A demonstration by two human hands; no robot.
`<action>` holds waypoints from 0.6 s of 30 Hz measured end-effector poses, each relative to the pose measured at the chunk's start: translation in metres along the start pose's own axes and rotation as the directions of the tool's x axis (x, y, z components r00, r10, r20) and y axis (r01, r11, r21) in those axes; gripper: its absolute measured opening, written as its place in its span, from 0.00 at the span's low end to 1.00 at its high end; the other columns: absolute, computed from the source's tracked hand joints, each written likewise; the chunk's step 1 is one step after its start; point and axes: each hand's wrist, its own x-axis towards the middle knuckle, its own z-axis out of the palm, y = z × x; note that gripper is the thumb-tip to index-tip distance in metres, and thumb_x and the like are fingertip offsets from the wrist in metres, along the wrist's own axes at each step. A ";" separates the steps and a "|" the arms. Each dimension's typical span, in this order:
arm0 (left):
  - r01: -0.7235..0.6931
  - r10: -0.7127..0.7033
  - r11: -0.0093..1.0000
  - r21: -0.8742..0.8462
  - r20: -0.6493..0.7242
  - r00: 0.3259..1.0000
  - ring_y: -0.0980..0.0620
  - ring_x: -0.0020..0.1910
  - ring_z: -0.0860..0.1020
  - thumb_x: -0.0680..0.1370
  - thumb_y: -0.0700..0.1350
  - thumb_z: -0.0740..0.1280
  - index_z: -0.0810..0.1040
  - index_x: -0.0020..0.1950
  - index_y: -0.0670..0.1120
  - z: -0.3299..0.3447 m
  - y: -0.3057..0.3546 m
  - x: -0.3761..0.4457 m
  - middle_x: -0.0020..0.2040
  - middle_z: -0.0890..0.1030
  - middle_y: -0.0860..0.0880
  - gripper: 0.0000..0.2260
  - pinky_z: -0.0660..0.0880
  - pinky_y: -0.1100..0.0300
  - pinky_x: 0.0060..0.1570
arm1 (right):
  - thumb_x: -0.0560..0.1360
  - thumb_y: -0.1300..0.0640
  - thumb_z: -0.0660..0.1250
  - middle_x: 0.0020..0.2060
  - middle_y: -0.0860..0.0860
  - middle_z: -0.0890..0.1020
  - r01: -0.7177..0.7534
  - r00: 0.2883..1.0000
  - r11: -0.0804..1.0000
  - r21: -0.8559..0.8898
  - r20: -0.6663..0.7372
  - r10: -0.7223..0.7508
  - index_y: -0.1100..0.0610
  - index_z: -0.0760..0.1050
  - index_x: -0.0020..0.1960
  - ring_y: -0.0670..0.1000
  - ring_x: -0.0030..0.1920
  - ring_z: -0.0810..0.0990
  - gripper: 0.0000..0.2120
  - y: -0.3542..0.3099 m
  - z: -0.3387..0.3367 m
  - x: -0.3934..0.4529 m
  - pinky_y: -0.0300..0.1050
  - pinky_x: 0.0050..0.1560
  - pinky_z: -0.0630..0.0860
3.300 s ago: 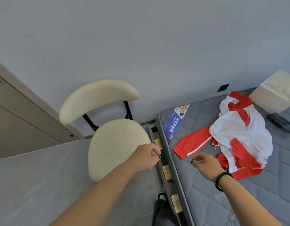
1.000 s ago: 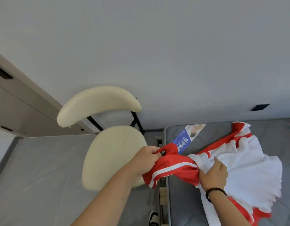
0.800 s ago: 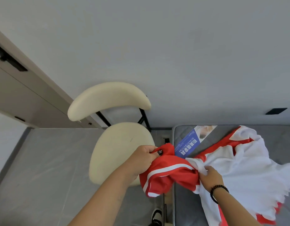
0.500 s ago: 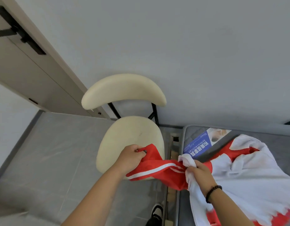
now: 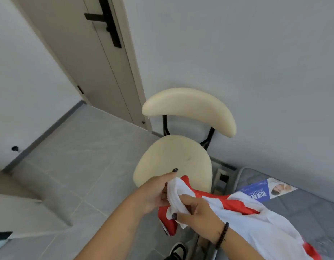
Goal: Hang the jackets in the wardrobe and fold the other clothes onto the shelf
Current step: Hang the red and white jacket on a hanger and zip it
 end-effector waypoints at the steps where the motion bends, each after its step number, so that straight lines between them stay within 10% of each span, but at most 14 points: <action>1: -0.028 0.030 0.999 0.035 -0.050 0.998 0.48 0.42 0.80 0.79 0.52 0.66 0.80 0.53 0.39 -0.011 -0.005 -0.008 0.47 0.82 0.41 0.16 0.77 0.59 0.40 | 0.70 0.64 0.70 0.32 0.50 0.74 0.007 0.999 1.000 -0.027 0.037 -0.006 0.57 0.79 0.40 0.44 0.35 0.70 0.03 -0.004 0.016 0.003 0.39 0.38 0.67; 3: -0.087 0.105 0.991 0.106 -0.177 0.978 0.48 0.44 0.78 0.79 0.43 0.65 0.80 0.53 0.40 -0.037 -0.018 -0.026 0.47 0.80 0.42 0.08 0.75 0.58 0.44 | 0.69 0.65 0.69 0.33 0.57 0.72 0.031 0.994 0.997 -0.069 0.104 -0.023 0.67 0.76 0.43 0.46 0.36 0.68 0.05 -0.010 0.050 0.009 0.42 0.40 0.65; 7: -0.212 0.233 0.972 0.102 -0.307 0.923 0.48 0.47 0.81 0.80 0.39 0.61 0.81 0.56 0.46 -0.095 -0.048 -0.077 0.50 0.84 0.45 0.10 0.77 0.54 0.50 | 0.70 0.67 0.69 0.46 0.59 0.83 -0.006 0.975 0.999 -0.031 0.222 0.013 0.54 0.81 0.53 0.47 0.45 0.78 0.14 -0.024 0.116 0.018 0.44 0.49 0.74; 12: -0.373 0.319 0.926 -0.066 -0.392 0.863 0.52 0.42 0.82 0.79 0.37 0.59 0.83 0.47 0.44 -0.158 -0.093 -0.146 0.44 0.85 0.44 0.12 0.77 0.62 0.40 | 0.70 0.78 0.63 0.41 0.55 0.85 0.065 0.998 0.997 0.053 0.024 -0.066 0.61 0.82 0.45 0.53 0.45 0.82 0.16 -0.047 0.191 0.027 0.43 0.50 0.77; 18: -0.495 0.384 0.859 -0.129 -0.476 0.791 0.50 0.38 0.80 0.76 0.46 0.66 0.81 0.45 0.42 -0.230 -0.149 -0.244 0.40 0.81 0.44 0.08 0.76 0.59 0.39 | 0.68 0.60 0.73 0.52 0.37 0.76 0.229 0.967 0.942 -0.245 -0.052 -0.248 0.42 0.72 0.59 0.40 0.51 0.76 0.24 -0.058 0.300 0.018 0.33 0.49 0.72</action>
